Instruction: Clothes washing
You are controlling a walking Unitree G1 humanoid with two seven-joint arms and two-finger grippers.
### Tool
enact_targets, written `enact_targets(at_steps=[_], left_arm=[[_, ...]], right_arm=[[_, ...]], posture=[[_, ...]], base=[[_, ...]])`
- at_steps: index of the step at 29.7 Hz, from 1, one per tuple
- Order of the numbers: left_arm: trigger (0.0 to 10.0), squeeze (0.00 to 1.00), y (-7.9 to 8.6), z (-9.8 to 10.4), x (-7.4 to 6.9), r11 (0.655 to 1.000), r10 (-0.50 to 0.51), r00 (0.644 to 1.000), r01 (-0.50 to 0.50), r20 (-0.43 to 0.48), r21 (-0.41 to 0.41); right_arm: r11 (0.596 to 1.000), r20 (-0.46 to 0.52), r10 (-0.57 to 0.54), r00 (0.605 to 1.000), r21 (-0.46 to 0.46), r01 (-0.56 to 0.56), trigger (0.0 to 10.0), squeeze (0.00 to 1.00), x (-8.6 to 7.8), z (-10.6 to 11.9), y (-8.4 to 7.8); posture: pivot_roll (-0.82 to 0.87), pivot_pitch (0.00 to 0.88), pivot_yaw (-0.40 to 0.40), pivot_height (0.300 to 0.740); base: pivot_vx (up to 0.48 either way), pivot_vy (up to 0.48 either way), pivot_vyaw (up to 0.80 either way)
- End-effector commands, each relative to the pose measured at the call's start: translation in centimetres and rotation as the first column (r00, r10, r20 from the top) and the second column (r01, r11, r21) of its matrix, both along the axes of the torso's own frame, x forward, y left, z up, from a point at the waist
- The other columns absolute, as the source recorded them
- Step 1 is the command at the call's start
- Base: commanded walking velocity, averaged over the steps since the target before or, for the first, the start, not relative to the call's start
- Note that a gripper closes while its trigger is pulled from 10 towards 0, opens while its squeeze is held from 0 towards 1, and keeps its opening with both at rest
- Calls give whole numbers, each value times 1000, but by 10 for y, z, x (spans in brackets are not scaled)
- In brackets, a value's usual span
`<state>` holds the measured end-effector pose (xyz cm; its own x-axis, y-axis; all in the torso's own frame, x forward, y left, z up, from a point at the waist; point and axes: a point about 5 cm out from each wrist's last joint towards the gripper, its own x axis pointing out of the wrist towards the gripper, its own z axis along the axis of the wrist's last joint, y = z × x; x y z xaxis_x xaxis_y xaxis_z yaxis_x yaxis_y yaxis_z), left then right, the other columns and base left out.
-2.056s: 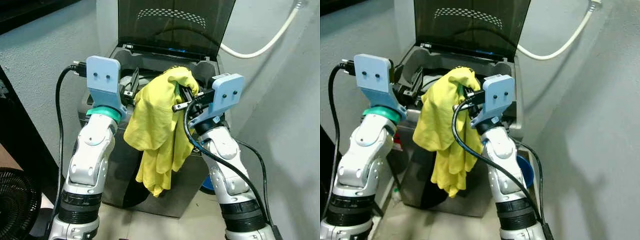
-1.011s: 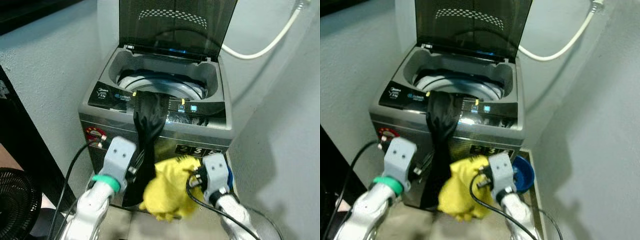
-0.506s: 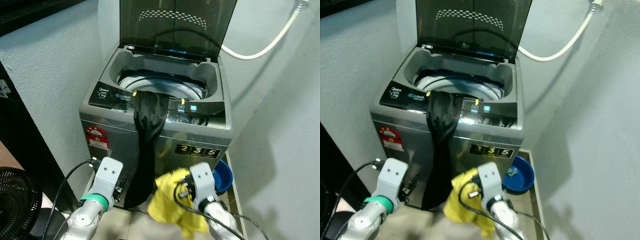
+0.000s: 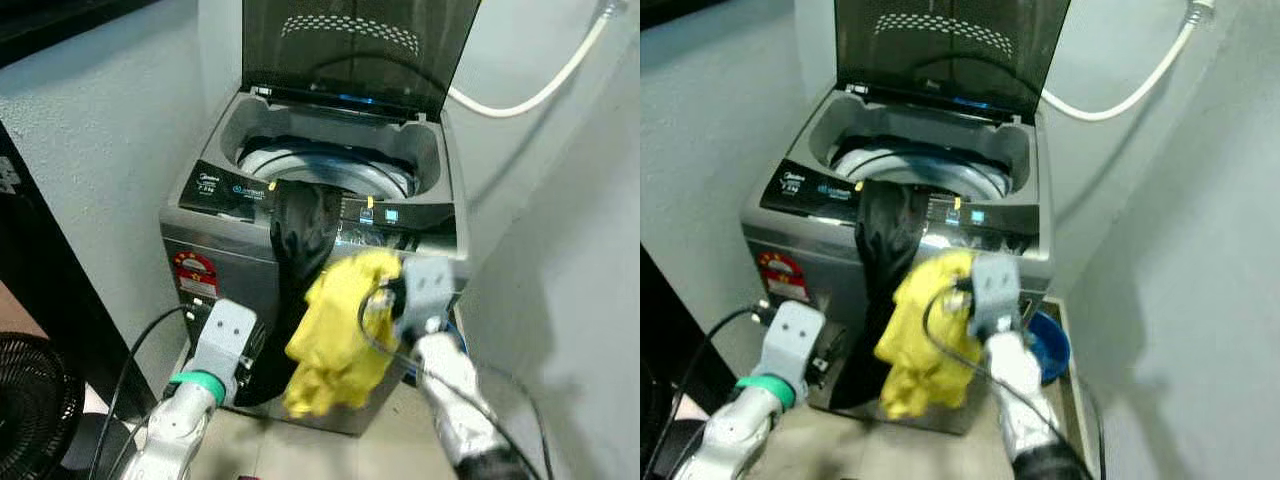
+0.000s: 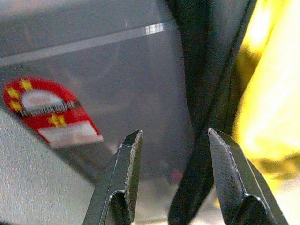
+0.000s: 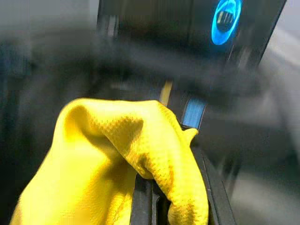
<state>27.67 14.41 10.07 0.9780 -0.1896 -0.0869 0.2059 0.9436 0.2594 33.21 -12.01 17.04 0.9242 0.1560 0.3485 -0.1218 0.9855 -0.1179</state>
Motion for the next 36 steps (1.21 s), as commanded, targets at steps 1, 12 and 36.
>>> enact_targets(at_steps=[1, 12, 36], left_arm=[[10000, 0, -3, 5, 1, 1000, -5, 1000, 5, 20, -11], [10000, 0, 11, 93, 41, 984, 119, 953, -74, 278, -165], [10000, 0, 1, 160, 36, 981, 100, 877, -8, 471, -193]], right_arm=[[999, 106, -21, 994, 40, 17, 10000, 0, 0, 29, -4], [962, 617, 83, 783, 155, -224, 10000, 0, -25, 196, 27], [974, 420, -13, 907, 209, -83, 10000, 0, -18, 146, -6]], posture=[[174, 0, -23, 740], [182, 0, -33, 740], [160, 0, -21, 740]], base=[[0, 0, 0], [0, 0, 0], [0, 0, 0]])
